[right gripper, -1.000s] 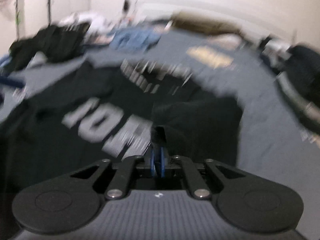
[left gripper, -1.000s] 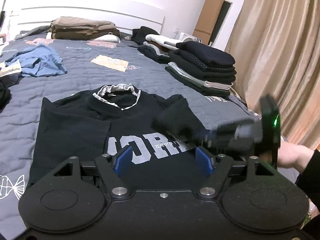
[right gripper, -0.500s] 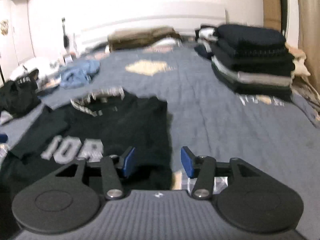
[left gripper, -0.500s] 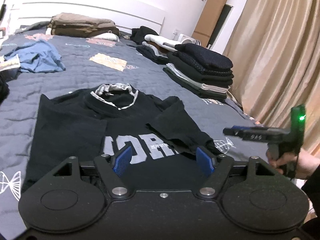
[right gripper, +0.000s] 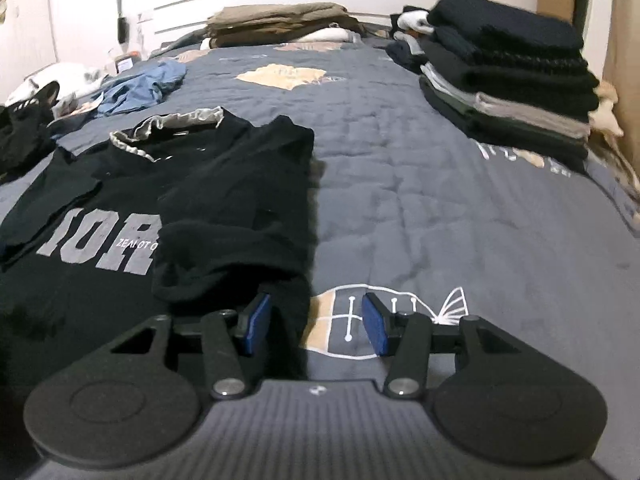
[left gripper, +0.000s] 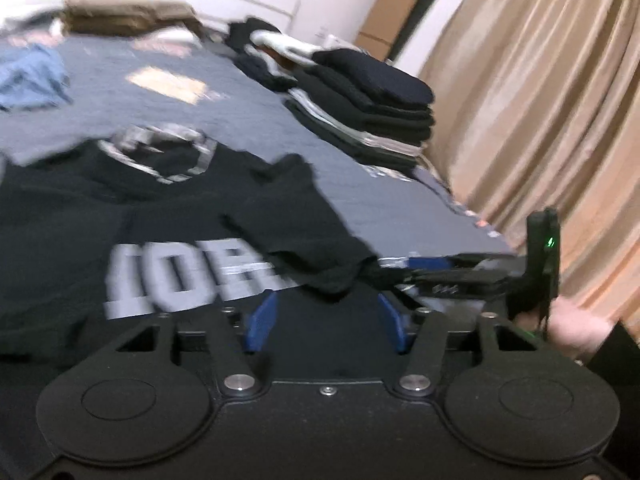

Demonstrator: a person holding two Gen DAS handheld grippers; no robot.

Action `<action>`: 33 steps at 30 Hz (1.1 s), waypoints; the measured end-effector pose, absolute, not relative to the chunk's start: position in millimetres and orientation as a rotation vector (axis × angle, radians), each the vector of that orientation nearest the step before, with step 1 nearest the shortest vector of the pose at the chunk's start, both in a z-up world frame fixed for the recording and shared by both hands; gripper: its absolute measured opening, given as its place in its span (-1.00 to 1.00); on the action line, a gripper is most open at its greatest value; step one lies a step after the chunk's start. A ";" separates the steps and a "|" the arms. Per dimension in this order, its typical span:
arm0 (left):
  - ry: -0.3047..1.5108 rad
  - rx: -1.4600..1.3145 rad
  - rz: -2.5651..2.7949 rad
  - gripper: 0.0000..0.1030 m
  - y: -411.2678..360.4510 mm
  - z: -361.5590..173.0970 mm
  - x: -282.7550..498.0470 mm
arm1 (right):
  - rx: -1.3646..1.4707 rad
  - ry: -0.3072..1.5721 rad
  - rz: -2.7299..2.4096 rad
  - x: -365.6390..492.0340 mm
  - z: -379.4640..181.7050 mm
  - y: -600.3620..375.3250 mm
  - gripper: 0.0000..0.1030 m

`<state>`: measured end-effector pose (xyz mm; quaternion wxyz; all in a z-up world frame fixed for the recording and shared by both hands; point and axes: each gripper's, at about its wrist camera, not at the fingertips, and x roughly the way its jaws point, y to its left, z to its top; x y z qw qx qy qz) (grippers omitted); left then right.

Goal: Fold clothes

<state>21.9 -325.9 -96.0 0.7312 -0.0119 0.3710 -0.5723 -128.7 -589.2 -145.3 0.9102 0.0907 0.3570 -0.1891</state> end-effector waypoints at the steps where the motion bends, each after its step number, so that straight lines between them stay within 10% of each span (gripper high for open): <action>1: 0.838 -0.041 -1.267 0.03 -337.5 -99.6 24.6 | 0.191 0.737 -0.385 -127.9 -147.4 -592.1 -0.04; 23: 1.183 -0.369 -1.125 -0.30 -441.2 -186.1 85.3 | 0.186 0.783 -0.337 -117.8 -161.8 -592.9 -0.06; 26: 1.150 -0.381 -1.157 -0.78 -441.3 -179.9 82.7 | 0.191 0.783 -0.358 -117.7 -165.0 -594.6 -0.28; 33: 1.044 -0.526 -1.255 -0.92 -406.6 -142.6 83.1 | 0.212 0.776 -0.381 -117.4 -165.0 -600.1 -0.49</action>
